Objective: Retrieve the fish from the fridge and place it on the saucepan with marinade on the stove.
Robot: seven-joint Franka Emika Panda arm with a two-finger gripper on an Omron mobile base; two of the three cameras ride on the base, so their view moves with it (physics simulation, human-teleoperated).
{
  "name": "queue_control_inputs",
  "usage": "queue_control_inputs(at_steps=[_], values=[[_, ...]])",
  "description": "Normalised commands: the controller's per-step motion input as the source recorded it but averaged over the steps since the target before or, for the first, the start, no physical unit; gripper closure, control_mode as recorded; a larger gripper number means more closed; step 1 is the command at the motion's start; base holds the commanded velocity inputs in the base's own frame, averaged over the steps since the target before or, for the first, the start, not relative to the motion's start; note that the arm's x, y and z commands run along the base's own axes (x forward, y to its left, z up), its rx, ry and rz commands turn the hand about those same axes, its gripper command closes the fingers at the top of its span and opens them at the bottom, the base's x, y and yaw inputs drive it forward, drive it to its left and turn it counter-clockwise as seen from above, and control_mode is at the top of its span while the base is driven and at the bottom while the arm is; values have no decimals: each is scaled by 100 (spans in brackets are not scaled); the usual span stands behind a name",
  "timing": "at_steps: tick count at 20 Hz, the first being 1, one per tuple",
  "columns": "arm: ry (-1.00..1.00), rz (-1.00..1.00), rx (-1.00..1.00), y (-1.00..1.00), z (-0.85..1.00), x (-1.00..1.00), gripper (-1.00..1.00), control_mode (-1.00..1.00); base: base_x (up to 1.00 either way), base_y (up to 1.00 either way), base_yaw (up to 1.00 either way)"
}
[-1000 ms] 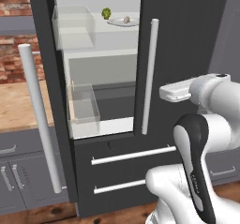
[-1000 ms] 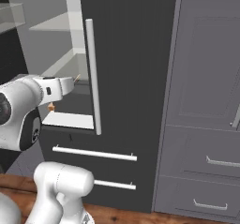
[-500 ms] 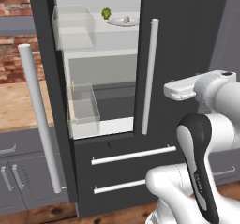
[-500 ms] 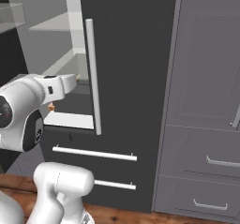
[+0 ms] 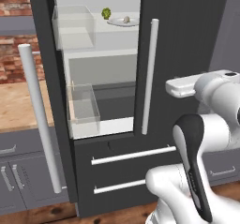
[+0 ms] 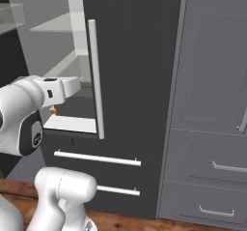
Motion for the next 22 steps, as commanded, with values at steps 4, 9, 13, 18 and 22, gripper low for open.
queue_control_inputs(at_steps=[4, 9, 13, 18, 22], values=[[-5, -5, 0, -6, 0, 0, -100, -100, 0, 0, 0], [0, 0, 0, 0, 0, 6, -100, -100, 0, 0, 0], [0, 0, 0, 0, -1, 31, -100, -100, 0, 0, 0], [0, 0, 0, 0, -3, 49, -100, -100, 0, 0, 0], [0, 0, 0, 0, -4, 46, -100, -100, 0, 0, 0]])
